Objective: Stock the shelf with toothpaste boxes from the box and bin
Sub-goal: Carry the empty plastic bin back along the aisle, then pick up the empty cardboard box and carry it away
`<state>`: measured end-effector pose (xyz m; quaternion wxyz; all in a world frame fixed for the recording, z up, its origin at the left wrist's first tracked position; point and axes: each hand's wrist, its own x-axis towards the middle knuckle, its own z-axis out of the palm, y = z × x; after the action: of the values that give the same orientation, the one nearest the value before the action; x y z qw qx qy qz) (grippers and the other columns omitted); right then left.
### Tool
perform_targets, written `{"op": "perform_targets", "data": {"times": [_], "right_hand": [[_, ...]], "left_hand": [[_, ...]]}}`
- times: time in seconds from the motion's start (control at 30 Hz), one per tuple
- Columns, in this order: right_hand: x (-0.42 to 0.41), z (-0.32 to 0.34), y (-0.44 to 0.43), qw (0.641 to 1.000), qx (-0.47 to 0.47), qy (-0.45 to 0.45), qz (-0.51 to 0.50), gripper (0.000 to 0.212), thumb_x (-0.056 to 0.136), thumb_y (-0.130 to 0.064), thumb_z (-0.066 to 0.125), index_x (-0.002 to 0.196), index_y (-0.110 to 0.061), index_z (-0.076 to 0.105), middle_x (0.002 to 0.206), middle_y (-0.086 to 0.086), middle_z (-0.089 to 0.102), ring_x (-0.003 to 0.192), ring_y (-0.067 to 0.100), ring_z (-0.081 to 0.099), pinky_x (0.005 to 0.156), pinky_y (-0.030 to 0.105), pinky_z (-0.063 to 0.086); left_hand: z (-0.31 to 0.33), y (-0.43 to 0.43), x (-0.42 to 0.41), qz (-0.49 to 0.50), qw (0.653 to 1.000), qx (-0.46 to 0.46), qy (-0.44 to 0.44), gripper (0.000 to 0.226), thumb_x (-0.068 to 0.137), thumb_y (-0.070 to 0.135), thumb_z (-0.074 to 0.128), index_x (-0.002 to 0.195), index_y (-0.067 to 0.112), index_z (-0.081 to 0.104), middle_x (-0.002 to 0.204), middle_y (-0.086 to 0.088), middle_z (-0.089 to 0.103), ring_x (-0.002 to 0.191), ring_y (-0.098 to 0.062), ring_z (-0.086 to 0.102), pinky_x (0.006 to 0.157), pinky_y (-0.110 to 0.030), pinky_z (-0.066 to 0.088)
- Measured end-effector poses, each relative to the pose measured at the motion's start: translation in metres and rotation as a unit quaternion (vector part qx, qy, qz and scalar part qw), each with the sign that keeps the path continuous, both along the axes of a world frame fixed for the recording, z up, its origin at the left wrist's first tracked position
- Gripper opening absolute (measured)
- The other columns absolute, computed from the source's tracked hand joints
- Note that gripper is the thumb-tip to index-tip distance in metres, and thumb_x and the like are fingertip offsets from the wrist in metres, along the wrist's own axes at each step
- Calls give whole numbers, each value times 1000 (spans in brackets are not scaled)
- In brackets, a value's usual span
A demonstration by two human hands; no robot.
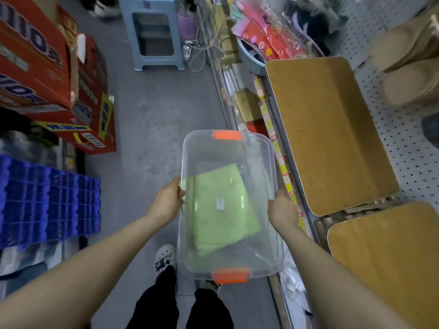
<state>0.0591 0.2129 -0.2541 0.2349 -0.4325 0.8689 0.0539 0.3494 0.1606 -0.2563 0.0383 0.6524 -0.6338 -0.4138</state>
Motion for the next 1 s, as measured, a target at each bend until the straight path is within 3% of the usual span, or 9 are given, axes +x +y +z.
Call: {"op": "perform_targets", "data": {"times": [0.1, 0.2, 0.4, 0.53, 0.63, 0.77, 1.0], "right_hand": [[3, 10, 5, 1000, 11, -5, 13, 41, 95, -12, 52, 133, -3, 41, 127, 20, 53, 115, 40, 54, 83, 39, 44], [7, 32, 8, 999, -11, -18, 25, 56, 95, -21, 54, 144, -6, 31, 139, 20, 39, 125, 39, 43, 95, 41, 41], [11, 106, 26, 994, -92, -52, 34, 58, 94, -20, 57, 146, -12, 32, 138, 16, 38, 120, 38, 48, 92, 42, 43], [9, 165, 43, 988, -144, -16, 54, 47, 94, -16, 55, 139, -12, 40, 131, 15, 43, 106, 39, 54, 73, 38, 41], [7, 213, 68, 980, -187, 35, 65, 41, 95, -16, 54, 135, -13, 43, 125, 12, 44, 95, 39, 58, 68, 39, 46], [6, 270, 113, 965, -216, 131, 65, 37, 94, -18, 55, 130, -16, 46, 122, 9, 48, 88, 34, 58, 63, 35, 42], [32, 338, 235, 929, -279, 232, -74, 21, 92, -26, 59, 110, -19, 50, 108, 3, 55, 77, 25, 59, 61, 37, 51]], "left_hand": [[12, -1, -2, -26, 999, -21, -33, 40, 93, 4, 54, 132, 6, 48, 122, -17, 53, 105, -36, 56, 85, -36, 42], [37, -6, -7, -43, 996, -60, -56, 57, 91, 6, 60, 144, 11, 41, 135, -15, 46, 117, -35, 52, 95, -38, 40], [112, -15, -40, -113, 985, -125, -28, 47, 88, 13, 65, 134, 15, 56, 132, -8, 56, 119, -31, 54, 96, -37, 42], [169, -15, -76, -210, 960, -184, -1, 42, 89, 20, 65, 130, 18, 58, 131, -4, 58, 117, -26, 56, 93, -37, 46], [210, -12, -99, -286, 925, -249, 19, 38, 89, 23, 65, 127, 22, 59, 124, -1, 59, 110, -23, 59, 87, -39, 50], [256, -6, -126, -377, 869, -318, 46, 34, 87, 23, 67, 120, 25, 61, 113, 2, 60, 100, -23, 61, 79, -41, 53], [333, 72, -170, -534, 737, -390, 144, 34, 80, 26, 73, 111, 27, 60, 98, 9, 57, 86, -19, 60, 71, -39, 54]]}}
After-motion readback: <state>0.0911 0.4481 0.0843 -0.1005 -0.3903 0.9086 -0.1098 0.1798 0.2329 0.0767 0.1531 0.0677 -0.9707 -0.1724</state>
